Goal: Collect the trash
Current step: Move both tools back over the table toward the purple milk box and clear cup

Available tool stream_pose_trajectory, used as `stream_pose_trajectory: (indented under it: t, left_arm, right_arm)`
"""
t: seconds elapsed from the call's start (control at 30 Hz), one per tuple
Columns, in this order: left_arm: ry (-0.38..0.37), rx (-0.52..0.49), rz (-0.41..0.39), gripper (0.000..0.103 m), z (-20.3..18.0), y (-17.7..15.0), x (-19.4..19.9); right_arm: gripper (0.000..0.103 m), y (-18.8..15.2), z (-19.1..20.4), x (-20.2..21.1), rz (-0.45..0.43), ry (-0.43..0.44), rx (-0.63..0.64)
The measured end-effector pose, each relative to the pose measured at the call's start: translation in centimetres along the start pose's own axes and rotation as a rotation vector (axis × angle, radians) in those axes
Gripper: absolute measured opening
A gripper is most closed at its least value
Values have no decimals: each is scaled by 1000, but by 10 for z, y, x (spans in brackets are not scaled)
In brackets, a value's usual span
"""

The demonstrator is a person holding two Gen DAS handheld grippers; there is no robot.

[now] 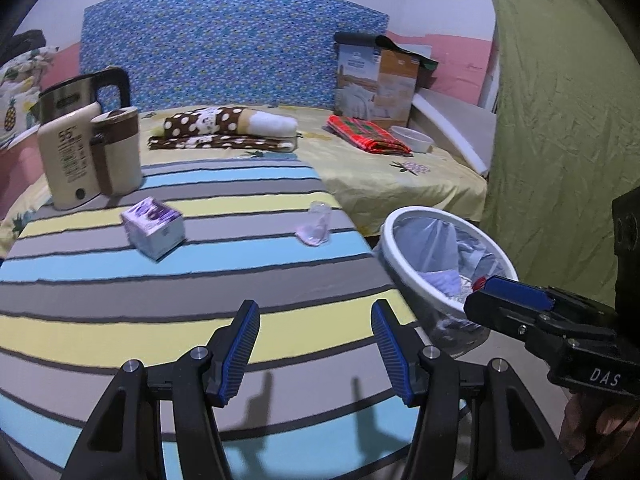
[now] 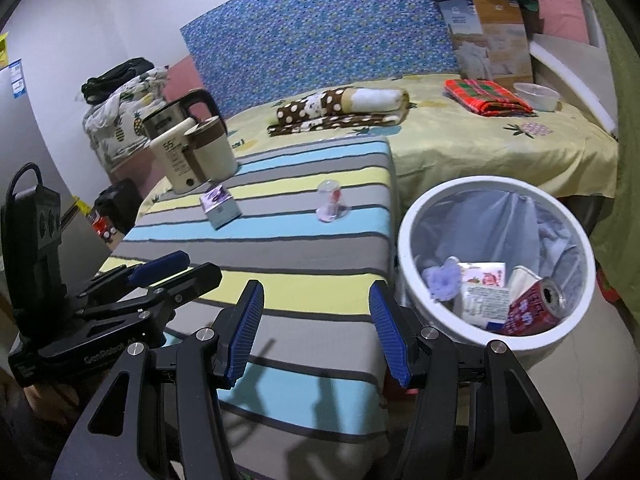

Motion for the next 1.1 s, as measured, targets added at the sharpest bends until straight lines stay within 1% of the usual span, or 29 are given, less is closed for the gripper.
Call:
stream_pose_trajectory:
  t: [0.3, 0.57, 0.87, 1.1]
  left_arm:
    - [52, 47, -4, 58, 32, -3, 6]
    - [94, 101, -17, 58, 62, 7, 6]
    - [123, 134, -24, 58, 84, 22, -3]
    - [144, 182, -14, 58, 102, 42, -22]
  right_arm:
    - [57, 3, 14, -14, 32, 30, 1]
    - [57, 8, 26, -24, 42, 53, 13]
    - [57, 17, 17, -43, 58, 39, 2]
    - [57, 26, 8, -57, 60, 18, -14]
Point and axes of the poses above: each gripper's, at about its wrist camera, not at the fingertips, and x roughly against the way its jaws point, z to its left, y to its top, the point moved 2 cm from there along -x, roughly the way its jaws point, and after that the axes turned 10 degrees about x, right-handed, at the moved point
